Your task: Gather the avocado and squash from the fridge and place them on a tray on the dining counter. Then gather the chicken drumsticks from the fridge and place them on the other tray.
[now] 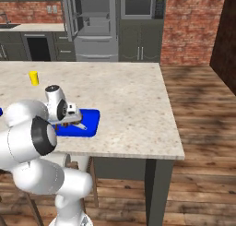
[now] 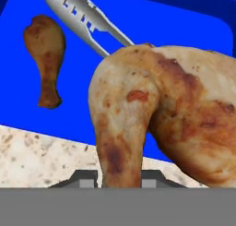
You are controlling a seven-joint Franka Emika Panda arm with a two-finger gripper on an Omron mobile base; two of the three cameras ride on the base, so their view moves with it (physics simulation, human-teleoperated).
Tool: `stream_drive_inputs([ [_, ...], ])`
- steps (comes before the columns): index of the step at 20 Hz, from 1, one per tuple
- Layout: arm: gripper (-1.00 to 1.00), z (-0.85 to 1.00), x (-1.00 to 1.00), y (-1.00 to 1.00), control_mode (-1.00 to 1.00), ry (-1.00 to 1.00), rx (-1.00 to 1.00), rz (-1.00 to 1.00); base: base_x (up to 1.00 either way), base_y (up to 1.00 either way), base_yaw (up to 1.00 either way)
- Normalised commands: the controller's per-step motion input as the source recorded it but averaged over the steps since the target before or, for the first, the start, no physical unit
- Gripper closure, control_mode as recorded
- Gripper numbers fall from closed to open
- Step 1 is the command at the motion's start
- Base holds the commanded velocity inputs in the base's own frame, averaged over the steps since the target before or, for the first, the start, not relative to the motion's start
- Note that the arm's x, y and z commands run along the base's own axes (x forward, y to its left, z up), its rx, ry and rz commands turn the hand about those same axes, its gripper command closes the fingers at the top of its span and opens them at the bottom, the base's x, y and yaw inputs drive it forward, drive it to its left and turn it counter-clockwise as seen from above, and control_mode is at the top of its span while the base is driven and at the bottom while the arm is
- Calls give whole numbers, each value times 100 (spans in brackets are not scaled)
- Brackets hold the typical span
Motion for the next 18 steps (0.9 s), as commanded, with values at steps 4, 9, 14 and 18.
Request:
stream_drive_inputs([
  [4, 100, -42, 52, 13, -100, 3, -1, 0, 0, 0, 0],
  [9, 100, -35, 39, 8, -100, 0, 0, -1, 0, 0, 0],
  [14, 100, -38, 24, 4, -100, 3, 0, -1, 0, 0, 0],
  [18, -100, -17, -1, 0, -100, 1, 0, -1, 0, 0, 0],
])
